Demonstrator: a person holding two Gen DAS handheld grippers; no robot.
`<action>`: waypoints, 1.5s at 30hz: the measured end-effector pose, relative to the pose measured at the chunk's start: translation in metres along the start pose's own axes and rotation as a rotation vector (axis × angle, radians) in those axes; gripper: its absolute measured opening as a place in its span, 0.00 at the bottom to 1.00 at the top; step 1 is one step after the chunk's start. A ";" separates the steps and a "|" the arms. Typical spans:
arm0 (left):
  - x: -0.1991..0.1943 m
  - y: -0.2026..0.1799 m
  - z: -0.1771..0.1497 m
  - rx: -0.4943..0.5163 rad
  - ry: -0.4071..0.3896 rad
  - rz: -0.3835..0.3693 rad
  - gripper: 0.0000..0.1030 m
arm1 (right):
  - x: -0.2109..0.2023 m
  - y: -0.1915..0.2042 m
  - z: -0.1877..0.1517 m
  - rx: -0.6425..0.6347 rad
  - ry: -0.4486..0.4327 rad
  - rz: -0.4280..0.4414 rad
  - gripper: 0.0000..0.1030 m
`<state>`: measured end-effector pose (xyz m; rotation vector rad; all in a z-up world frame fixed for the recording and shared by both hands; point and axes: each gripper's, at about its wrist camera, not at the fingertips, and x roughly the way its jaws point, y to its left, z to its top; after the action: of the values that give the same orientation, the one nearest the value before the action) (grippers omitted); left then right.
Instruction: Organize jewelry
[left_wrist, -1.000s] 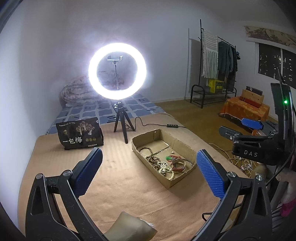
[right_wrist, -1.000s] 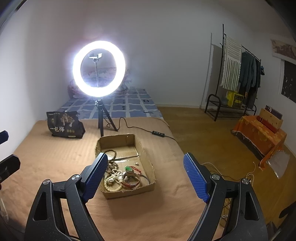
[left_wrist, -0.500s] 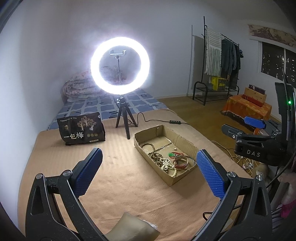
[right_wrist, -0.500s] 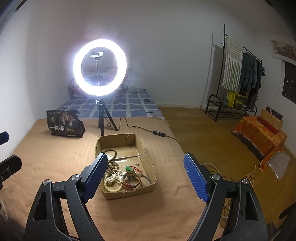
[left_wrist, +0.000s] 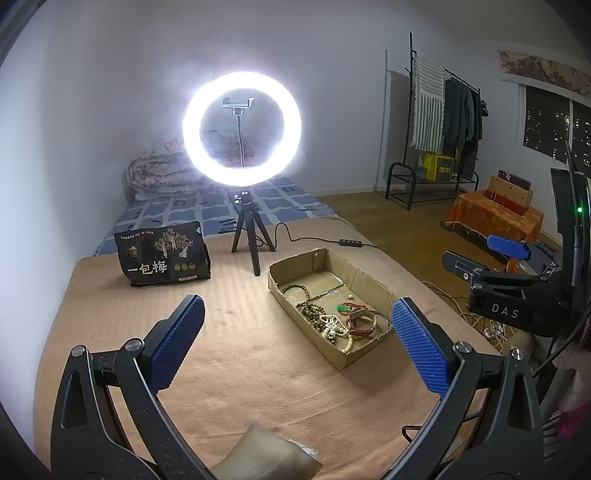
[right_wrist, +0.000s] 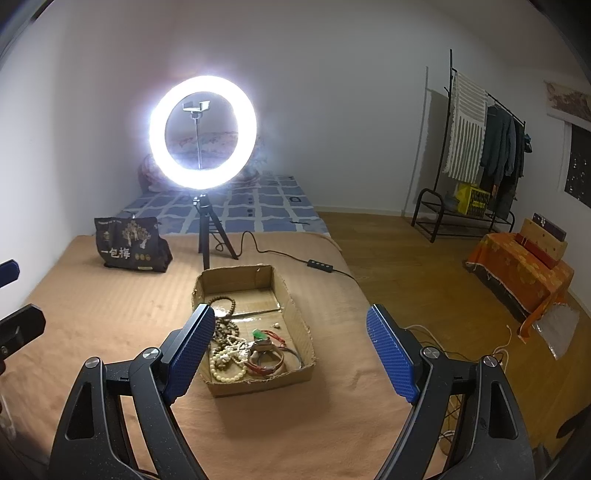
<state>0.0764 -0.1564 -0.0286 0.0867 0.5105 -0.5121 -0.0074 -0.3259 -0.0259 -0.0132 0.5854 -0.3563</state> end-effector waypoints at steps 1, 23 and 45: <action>0.000 0.000 0.000 0.000 -0.001 -0.001 1.00 | 0.000 0.000 0.000 -0.001 0.000 0.000 0.82; 0.001 0.000 0.001 0.003 0.001 0.001 1.00 | 0.000 0.000 0.000 0.000 0.000 -0.001 0.82; 0.001 0.001 0.001 0.004 0.000 0.006 1.00 | 0.001 0.004 -0.003 -0.016 0.001 0.002 0.82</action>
<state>0.0777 -0.1561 -0.0280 0.0915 0.5087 -0.5074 -0.0069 -0.3223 -0.0294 -0.0281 0.5894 -0.3500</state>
